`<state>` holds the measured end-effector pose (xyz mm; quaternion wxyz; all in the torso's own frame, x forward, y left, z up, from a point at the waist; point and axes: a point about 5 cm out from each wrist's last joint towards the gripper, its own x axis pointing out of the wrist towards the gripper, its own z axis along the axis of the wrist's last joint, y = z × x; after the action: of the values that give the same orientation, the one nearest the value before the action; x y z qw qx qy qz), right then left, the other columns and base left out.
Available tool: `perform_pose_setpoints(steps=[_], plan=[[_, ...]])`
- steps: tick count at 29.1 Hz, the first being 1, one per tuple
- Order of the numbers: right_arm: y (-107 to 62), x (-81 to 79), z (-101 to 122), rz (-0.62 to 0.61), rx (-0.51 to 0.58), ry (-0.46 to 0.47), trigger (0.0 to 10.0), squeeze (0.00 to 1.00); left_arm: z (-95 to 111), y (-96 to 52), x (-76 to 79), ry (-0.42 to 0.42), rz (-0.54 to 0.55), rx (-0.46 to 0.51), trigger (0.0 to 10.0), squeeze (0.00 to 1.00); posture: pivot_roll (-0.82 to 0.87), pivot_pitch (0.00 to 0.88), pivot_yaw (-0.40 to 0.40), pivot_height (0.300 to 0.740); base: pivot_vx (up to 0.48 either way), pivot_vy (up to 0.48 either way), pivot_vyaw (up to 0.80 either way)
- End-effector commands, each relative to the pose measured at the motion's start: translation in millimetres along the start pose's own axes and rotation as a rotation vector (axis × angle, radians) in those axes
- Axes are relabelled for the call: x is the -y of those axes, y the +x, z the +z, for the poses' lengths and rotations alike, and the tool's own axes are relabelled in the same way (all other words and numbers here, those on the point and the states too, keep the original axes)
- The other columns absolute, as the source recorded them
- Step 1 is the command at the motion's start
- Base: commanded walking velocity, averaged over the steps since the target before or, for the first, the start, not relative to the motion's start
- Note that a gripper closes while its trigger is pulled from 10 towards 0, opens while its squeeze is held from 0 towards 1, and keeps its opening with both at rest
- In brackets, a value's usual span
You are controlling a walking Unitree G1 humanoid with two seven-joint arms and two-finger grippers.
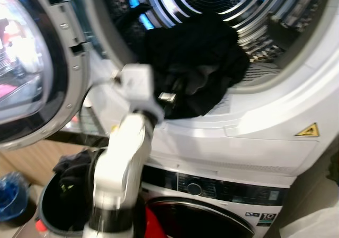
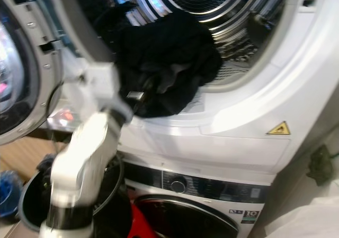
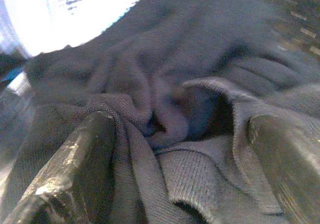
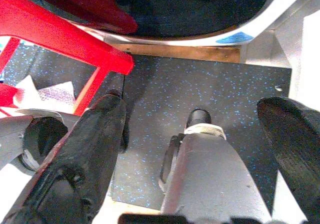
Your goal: Clothes washing
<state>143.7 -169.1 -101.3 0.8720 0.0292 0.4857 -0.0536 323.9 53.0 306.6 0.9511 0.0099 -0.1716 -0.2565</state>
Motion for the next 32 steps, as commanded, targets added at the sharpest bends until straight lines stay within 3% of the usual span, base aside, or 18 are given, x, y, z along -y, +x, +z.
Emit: perform_pose_setpoints(steps=[1,5,7,10,17,21,23,25,27,32], plan=[[-0.8,-4.5,-5.0,0.016,-0.019,-0.007,10.0,0.0,-15.3,5.3,-4.8,-0.02,-0.021,-0.088,10.0,0.0,0.06,0.0,0.103,0.74,0.0,0.0,0.0],[-0.5,-2.3,-4.2,0.014,-0.024,-0.022,10.0,0.0,-10.9,10.7,-10.5,0.0,0.008,-0.076,10.0,0.0,0.05,0.0,0.083,0.74,0.0,0.0,0.0],[-0.1,2.3,-1.1,0.012,-0.01,-0.028,10.0,0.0,-2.0,9.2,-9.8,-0.027,0.004,-0.056,10.0,0.0,0.04,0.052,0.08,0.74,0.0,0.0,0.0],[-0.4,2.8,-2.0,0.007,-0.012,-0.026,10.0,0.0,-4.9,5.6,-13.7,-0.023,0.016,-0.074,10.0,0.0,0.04,0.072,0.083,0.74,0.0,0.0,0.0],[0.7,-1.7,2.3,0.012,-0.003,-0.018,10.0,0.0,-3.8,7.9,-37.8,0.001,0.007,-0.094,10.0,0.0,0.04,0.077,0.103,0.74,0.0,0.0,0.0],[1.2,-8.5,4.1,0.011,0.003,0.027,10.0,0.0,-4.7,21.2,-50.2,0.006,-0.082,-0.112,10.0,0.0,0.07,0.066,0.127,0.74,0.0,0.0,0.0],[1.1,-8.8,3.3,0.013,-0.002,0.022,10.0,0.0,-2.6,24.6,-50.9,0.011,-0.109,-0.094,10.0,0.0,0.08,0.056,0.122,0.74,0.0,0.0,0.0],[0.9,-8.2,1.8,0.022,-0.012,-0.009,10.0,0.0,-4.7,31.2,-50.6,0.082,-0.169,-0.104,10.0,0.0,0.08,0.039,0.107,0.74,0.0,0.0,0.0],[0.9,-6.1,1.8,0.011,-0.011,0.003,10.0,0.0,-5.6,36.3,-51.2,0.073,-0.214,-0.105,10.0,0.0,0.07,0.008,0.103,0.74,0.0,0.0,0.0],[2.4,-1.5,10.2,-0.006,0.011,0.026,10.0,0.0,10.1,56.5,-62.8,0.119,-0.206,-0.075,10.0,0.0,0.05,0.0,0.101,0.74,0.0,0.0,0.0]])
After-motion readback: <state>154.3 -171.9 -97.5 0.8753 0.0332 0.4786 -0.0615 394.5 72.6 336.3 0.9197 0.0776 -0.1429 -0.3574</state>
